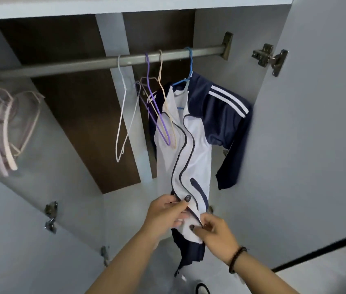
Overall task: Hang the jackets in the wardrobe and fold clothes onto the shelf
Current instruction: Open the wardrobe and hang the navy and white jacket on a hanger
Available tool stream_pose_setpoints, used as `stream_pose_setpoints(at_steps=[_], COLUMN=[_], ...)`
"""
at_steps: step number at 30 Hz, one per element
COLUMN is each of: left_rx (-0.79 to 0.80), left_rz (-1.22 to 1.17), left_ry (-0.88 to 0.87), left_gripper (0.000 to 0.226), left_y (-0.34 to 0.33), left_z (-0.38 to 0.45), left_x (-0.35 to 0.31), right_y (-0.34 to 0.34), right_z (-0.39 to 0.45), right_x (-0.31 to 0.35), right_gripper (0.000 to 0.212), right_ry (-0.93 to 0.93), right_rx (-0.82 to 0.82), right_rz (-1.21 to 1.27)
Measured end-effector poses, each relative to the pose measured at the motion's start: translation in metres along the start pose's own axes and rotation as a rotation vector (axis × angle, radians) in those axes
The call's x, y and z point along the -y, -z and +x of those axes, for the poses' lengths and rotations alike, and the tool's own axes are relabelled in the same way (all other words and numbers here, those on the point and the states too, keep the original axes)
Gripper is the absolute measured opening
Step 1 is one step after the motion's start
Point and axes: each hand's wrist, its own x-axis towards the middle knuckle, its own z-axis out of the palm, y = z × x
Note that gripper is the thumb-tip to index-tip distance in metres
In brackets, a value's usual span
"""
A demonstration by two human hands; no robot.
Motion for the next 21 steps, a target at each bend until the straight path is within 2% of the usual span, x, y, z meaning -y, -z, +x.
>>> stream_pose_setpoints(at_steps=[5, 7, 9, 12, 16, 20, 21], left_rx=[-0.172, -0.131, -0.094, -0.054, 0.056, -0.008, -0.046], left_rz=[-0.023, -0.134, -0.332, -0.550, -0.660, -0.738, -0.775], left_ry=[0.161, 0.269, 0.350, 0.257, 0.226, 0.248, 0.257], left_gripper=[0.046, 0.039, 0.020, 0.023, 0.020, 0.022, 0.020], left_y=[0.006, 0.001, -0.003, -0.001, -0.002, -0.006, -0.006], left_z=[-0.042, -0.056, -0.065, -0.070, -0.080, -0.082, -0.082], left_x=[0.068, 0.093, 0.107, 0.108, 0.096, 0.093, 0.093], right_y=[-0.010, -0.015, -0.021, -0.031, -0.040, -0.030, -0.025], right_z=[-0.008, -0.012, -0.017, -0.028, -0.043, -0.056, -0.061], right_x=[0.026, 0.034, 0.040, 0.044, 0.041, 0.031, 0.027], right_gripper=[0.028, 0.031, 0.033, 0.035, 0.036, 0.005, 0.013], right_ry=[-0.126, -0.146, -0.148, -0.161, -0.156, -0.110, -0.081], right_rx=[-0.051, -0.070, -0.086, -0.107, -0.104, -0.029, -0.062], right_rz=[0.257, 0.259, 0.221, 0.188, 0.139, 0.282, 0.330])
